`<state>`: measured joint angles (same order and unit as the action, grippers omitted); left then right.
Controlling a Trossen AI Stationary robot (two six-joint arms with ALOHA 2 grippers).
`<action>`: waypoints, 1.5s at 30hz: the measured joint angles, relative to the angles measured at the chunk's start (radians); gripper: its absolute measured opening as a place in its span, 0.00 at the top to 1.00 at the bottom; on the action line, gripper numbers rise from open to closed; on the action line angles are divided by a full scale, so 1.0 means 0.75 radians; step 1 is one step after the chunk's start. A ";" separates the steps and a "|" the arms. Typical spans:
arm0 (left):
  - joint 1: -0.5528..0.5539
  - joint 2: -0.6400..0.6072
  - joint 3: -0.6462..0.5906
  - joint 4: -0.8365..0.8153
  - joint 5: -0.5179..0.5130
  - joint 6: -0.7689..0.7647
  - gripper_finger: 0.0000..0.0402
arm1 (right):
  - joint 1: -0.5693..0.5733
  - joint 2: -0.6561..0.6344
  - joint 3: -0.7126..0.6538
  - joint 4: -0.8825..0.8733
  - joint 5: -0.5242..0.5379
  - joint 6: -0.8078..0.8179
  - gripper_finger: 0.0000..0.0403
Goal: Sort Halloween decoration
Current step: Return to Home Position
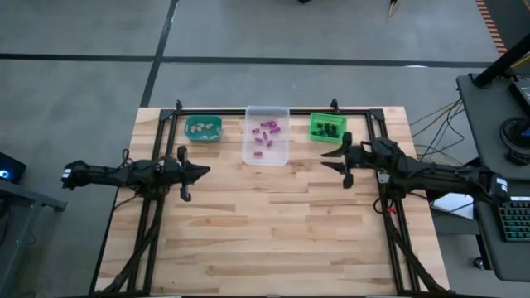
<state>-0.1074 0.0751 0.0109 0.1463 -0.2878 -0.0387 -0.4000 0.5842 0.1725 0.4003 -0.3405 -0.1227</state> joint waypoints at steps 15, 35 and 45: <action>0.000 0.099 0.007 -0.008 -0.139 -0.007 1.00 | 0.000 -0.502 -0.212 -0.240 0.105 0.179 0.76; 0.000 0.197 0.012 -0.002 -0.139 -0.006 1.00 | 0.071 -0.556 -0.214 -0.297 0.225 0.657 0.78; -0.001 0.244 0.014 0.005 -0.133 -0.005 1.00 | 0.374 -0.778 -0.215 -0.499 0.545 0.339 0.76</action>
<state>-0.1078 0.2579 0.0216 0.1499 -0.3875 -0.0424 -0.1195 0.0004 0.0109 0.0261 0.0681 0.1317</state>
